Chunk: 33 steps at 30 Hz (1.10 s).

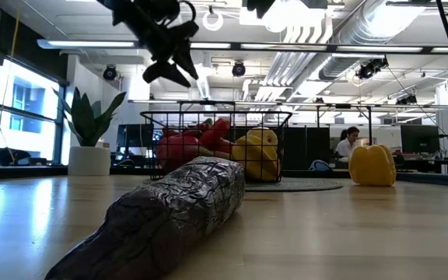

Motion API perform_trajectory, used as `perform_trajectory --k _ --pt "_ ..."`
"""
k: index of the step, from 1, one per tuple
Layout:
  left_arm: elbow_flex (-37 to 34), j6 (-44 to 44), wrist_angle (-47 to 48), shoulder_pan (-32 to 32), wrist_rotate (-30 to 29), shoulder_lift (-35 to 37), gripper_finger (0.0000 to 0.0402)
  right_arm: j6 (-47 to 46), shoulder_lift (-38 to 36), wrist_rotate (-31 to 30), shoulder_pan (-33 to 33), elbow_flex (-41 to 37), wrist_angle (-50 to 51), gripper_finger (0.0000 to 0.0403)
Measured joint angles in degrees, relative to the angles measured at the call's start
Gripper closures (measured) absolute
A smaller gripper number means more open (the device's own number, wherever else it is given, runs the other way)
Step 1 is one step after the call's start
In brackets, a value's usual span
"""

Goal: Build produce basket
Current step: Put the green grapes into the black wire basket

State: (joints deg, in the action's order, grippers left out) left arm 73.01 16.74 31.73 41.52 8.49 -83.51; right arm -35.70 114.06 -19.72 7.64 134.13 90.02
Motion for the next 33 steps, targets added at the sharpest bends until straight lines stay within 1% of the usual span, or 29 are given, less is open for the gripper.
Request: perform_trajectory --k 5,8,12,15,20,26,29,33 --pt "0.0 -5.7 2.6 0.0 -0.1 4.5 0.025 -4.9 0.0 2.6 1.4 0.0 0.0 0.0267" --pt "0.0 -8.1 3.8 0.0 -0.1 7.2 0.025 -9.5 0.0 3.6 2.2 0.0 0.0 0.0245" --pt "0.0 -10.3 5.2 0.0 -0.2 9.9 0.025 -15.8 0.0 3.7 3.5 0.0 0.0 0.021" --pt "0.0 -12.0 5.7 0.0 -0.2 11.2 0.0249 -19.8 0.0 3.2 4.8 0.0 0.0 0.0192" --pt "0.0 -13.5 5.9 0.0 -0.2 11.7 0.0249 -24.9 0.0 0.3 6.9 0.0 0.0 0.0185" --pt "0.0 -14.0 6.2 0.0 -0.2 11.7 0.0249 -27.4 0.0 0.2 8.8 -0.1 0.0 0.0185" --pt "0.0 -14.0 6.2 0.0 -0.2 11.7 0.0249 -29.5 -0.8 0.6 9.5 -3.6 -0.2 0.0185" --pt "0.0 -14.0 6.2 0.0 -0.2 11.7 0.0249 -33.3 -3.9 4.9 10.5 -12.5 0.0 0.0185"
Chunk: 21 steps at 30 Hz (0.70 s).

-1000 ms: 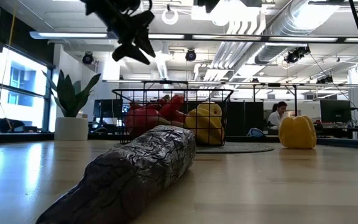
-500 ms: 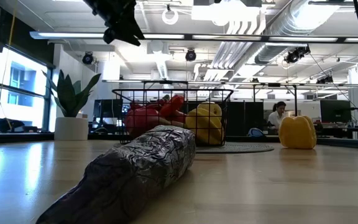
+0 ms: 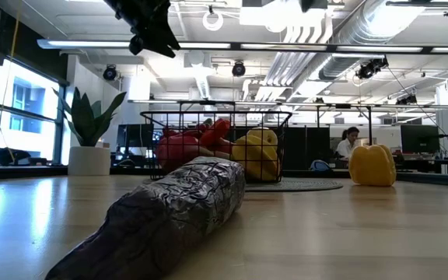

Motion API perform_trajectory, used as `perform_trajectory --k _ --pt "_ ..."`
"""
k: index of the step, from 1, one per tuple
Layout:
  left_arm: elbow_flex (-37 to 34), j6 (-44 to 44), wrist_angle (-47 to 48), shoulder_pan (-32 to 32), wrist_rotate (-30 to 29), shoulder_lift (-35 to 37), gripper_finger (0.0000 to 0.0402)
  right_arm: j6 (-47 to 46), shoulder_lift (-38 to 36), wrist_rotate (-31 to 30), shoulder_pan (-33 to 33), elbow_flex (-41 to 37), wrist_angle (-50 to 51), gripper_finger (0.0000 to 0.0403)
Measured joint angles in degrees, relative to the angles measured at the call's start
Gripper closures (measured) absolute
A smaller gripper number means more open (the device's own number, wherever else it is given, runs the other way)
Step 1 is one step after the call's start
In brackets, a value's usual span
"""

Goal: Build produce basket
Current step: Put the green grapes into the black wire basket

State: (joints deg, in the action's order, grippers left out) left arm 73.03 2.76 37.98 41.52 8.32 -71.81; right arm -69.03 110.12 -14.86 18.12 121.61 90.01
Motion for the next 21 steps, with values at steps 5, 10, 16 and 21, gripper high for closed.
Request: perform_trajectory --k 5,10,16,21 --pt "0.0 0.0 0.0 0.0 0.0 0.0 0.0249 -7.7 -5.3 1.6 1.9 -10.0 0.0 0.0185" --pt "0.0 0.0 -0.2 0.0 -0.2 0.0 0.0249 -17.7 -10.5 1.9 4.4 -18.3 0.0 0.0185" --pt "0.0 0.1 -0.2 0.0 -0.2 0.0 0.0249 -31.4 -14.2 3.2 8.7 -25.8 -0.1 0.0185" --pt "0.0 0.2 -0.4 0.0 -0.2 0.0 0.0249 -42.5 -14.9 5.9 12.5 -31.0 0.0 0.0185"
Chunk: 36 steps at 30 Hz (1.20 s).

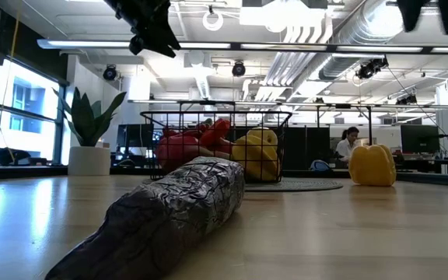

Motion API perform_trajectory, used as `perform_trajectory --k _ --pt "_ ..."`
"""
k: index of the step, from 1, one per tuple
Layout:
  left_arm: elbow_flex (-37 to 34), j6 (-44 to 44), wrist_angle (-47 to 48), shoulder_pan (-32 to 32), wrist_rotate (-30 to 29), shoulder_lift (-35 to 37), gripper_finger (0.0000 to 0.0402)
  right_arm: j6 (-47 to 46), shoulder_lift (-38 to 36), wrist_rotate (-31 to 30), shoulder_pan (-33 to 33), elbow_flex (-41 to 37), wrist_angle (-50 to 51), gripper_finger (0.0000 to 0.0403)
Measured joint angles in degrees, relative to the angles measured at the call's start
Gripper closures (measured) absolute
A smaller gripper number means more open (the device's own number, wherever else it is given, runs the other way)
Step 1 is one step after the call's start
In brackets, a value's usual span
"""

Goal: Build produce basket
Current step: Put the green grapes into the black wire basket

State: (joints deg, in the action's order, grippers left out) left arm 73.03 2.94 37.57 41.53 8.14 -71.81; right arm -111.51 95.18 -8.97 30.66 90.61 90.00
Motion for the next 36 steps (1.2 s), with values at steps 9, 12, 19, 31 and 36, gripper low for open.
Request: perform_trajectory --k 9,12,19,31,36 --pt "0.0 0.0 -0.1 0.0 0.0 0.0 0.0249 -17.9 0.0 10.3 7.9 -6.9 -0.1 0.0185" --pt "0.0 -0.1 -0.1 0.0 0.0 0.0 0.0249 -20.6 0.0 12.0 10.2 -7.2 -0.3 0.0185" --pt "0.0 1.0 -0.1 0.0 0.0 0.0 0.0249 -21.6 0.3 15.3 12.2 -7.2 -0.2 0.0185" --pt "0.0 1.6 -0.1 0.0 0.0 0.0 0.0249 -22.9 5.8 21.7 14.3 -7.2 -1.1 0.0185" --pt "0.0 1.6 -0.1 0.0 0.0 0.0 0.0249 -22.1 6.8 21.7 14.9 -7.2 -2.7 0.0185"
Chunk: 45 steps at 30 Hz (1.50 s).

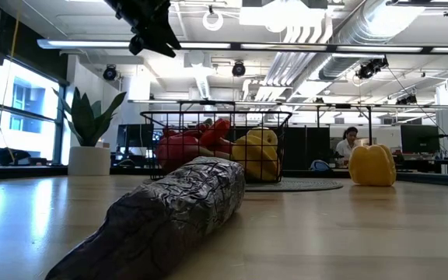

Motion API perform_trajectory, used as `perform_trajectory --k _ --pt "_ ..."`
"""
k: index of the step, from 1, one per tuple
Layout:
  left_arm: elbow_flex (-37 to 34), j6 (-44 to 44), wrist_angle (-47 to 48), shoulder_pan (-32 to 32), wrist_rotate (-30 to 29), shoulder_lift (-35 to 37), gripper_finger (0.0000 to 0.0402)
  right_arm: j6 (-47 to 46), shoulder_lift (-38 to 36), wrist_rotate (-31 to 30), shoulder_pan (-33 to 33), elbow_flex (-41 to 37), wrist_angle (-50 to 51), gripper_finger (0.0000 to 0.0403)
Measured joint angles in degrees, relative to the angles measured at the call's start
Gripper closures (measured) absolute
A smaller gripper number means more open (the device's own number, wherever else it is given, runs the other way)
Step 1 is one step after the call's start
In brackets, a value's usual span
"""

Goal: Build produce basket
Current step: Put the green grapes into the black wire basket

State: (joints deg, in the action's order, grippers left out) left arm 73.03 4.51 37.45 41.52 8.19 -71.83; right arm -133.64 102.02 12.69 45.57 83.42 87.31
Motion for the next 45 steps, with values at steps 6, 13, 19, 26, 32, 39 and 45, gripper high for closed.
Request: perform_trajectory --k 6,13,19,26,32,39,45 --pt "0.0 0.9 0.0 0.0 0.0 0.0 0.0249 0.6 0.0 0.3 1.2 0.0 0.5 0.0185" --pt "0.0 0.9 -0.1 0.0 0.0 0.0 0.025 0.5 -2.9 0.7 2.2 -6.4 -4.3 0.0185" --pt "0.0 2.4 -0.1 0.0 0.0 0.0 0.025 1.0 -7.6 -1.1 2.4 -12.7 -9.5 0.0185" --pt "0.0 2.8 0.0 0.0 0.0 0.0 0.025 0.2 -13.5 -0.4 3.4 -25.4 -27.6 0.0185" --pt "0.0 3.3 0.0 0.0 0.0 0.0 0.025 0.2 -14.7 0.9 3.4 -30.5 -32.4 0.0185" --pt "0.0 5.1 0.0 0.0 0.0 0.0 0.025 0.4 -14.7 1.4 3.6 -36.0 -39.9 0.0185" --pt "0.0 6.0 0.0 -0.1 0.0 0.0 0.025 0.1 -15.0 2.9 3.6 -41.4 -46.2 0.0186"
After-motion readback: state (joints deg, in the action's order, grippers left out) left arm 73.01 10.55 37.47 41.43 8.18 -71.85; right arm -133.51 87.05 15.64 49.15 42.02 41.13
